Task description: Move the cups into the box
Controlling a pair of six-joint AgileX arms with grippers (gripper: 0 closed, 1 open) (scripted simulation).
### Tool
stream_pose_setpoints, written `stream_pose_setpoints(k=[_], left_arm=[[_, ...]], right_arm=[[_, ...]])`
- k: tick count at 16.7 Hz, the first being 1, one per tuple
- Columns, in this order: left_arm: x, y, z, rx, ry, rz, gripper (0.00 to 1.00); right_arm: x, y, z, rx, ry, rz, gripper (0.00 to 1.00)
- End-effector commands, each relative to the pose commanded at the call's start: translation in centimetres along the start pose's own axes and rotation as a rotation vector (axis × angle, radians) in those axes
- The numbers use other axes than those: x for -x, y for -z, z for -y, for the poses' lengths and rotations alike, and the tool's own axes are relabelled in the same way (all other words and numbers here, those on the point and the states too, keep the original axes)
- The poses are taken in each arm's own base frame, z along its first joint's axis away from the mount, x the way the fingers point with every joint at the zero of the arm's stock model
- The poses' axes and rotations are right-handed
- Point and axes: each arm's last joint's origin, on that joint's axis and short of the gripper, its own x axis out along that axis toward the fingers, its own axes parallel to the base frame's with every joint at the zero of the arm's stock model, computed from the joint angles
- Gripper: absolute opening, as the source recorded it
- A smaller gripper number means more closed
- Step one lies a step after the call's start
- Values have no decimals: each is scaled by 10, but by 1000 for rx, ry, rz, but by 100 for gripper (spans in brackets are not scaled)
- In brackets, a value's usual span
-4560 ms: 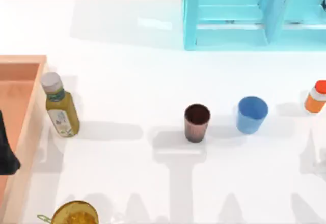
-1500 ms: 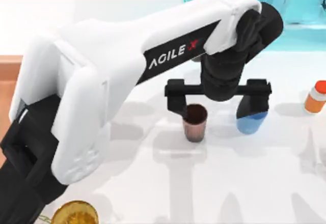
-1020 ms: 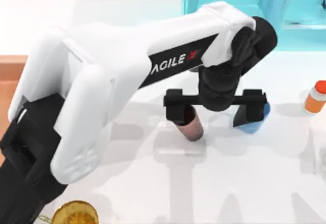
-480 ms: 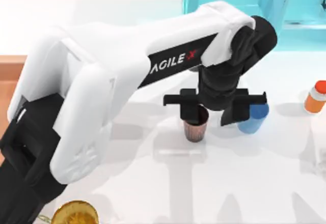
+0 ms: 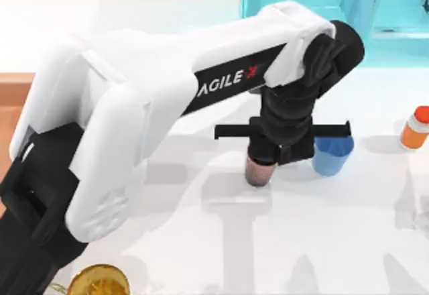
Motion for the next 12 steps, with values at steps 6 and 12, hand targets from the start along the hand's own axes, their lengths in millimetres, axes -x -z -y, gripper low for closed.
stream_pose_setpoints(k=[6, 12], left_arm=[[1, 1, 0, -4, 0, 0, 0], [67, -11, -60, 3, 9, 11, 0]], right_arm=[[0, 0, 0, 0, 0, 0, 100], [0, 0, 0, 0, 0, 0, 100]])
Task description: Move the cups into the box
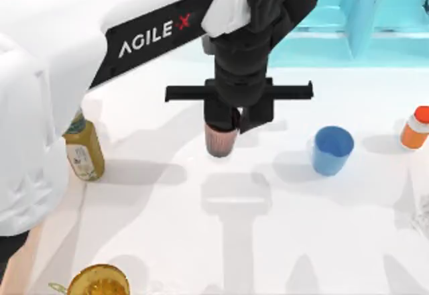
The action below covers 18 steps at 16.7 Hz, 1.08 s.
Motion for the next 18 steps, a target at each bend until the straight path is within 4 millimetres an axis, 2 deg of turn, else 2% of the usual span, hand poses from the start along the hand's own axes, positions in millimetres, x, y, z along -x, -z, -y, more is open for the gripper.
stream_pose_setpoints(k=[2, 4, 9, 11, 13, 15, 18], left_arm=[[23, 1, -24, -3, 0, 0, 0], [32, 2, -37, -7, -8, -10, 0], [33, 3, -37, -12, -9, -10, 0], [31, 1, -49, -20, -25, -44, 0], [42, -4, -74, -33, -17, -50, 0], [71, -14, -111, -48, 13, 14, 0], [126, -19, -193, -74, 21, 172, 0]], right_arm=[[0, 0, 0, 0, 0, 0, 100], [0, 0, 0, 0, 0, 0, 100], [0, 0, 0, 0, 0, 0, 100], [0, 0, 0, 0, 0, 0, 100], [0, 0, 0, 0, 0, 0, 100], [0, 0, 0, 0, 0, 0, 100], [0, 0, 0, 0, 0, 0, 100]])
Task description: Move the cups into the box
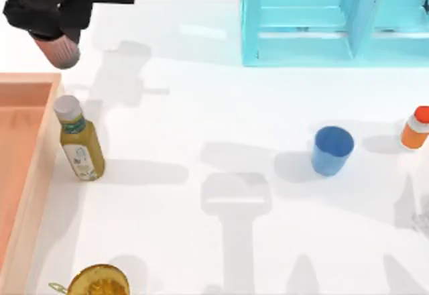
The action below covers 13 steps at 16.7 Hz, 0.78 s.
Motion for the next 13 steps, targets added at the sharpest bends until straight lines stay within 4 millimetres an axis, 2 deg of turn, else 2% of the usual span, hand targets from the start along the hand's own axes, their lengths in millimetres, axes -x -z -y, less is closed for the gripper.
stream_pose_setpoints(k=[3, 5, 9, 13], left_arm=[[33, 18, -80, -17, -63, 77, 0], [36, 39, -115, -21, -93, 62, 0], [10, 92, -146, -12, -39, -93, 0], [-3, 139, -168, 58, 27, -199, 0]], right_arm=[[0, 0, 0, 0, 0, 0, 100], [0, 0, 0, 0, 0, 0, 100], [0, 0, 0, 0, 0, 0, 100], [0, 0, 0, 0, 0, 0, 100]])
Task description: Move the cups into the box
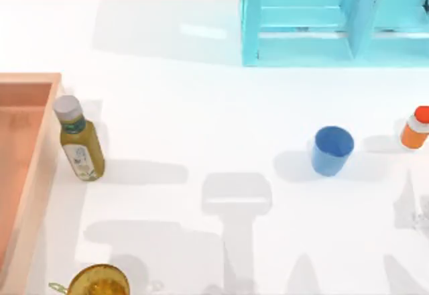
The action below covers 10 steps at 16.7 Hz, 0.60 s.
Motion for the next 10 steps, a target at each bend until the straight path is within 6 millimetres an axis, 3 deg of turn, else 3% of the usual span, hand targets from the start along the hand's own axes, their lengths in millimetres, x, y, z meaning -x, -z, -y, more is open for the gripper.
stream_pose_setpoints(k=[2, 8, 10], left_arm=[[-5, 10, -6, 23, 9, -40, 0], [-7, 9, -6, 22, 9, -46, 0], [-16, 10, -8, 28, 10, -44, 0]], right_arm=[[0, 0, 0, 0, 0, 0, 100], [0, 0, 0, 0, 0, 0, 100], [0, 0, 0, 0, 0, 0, 100]])
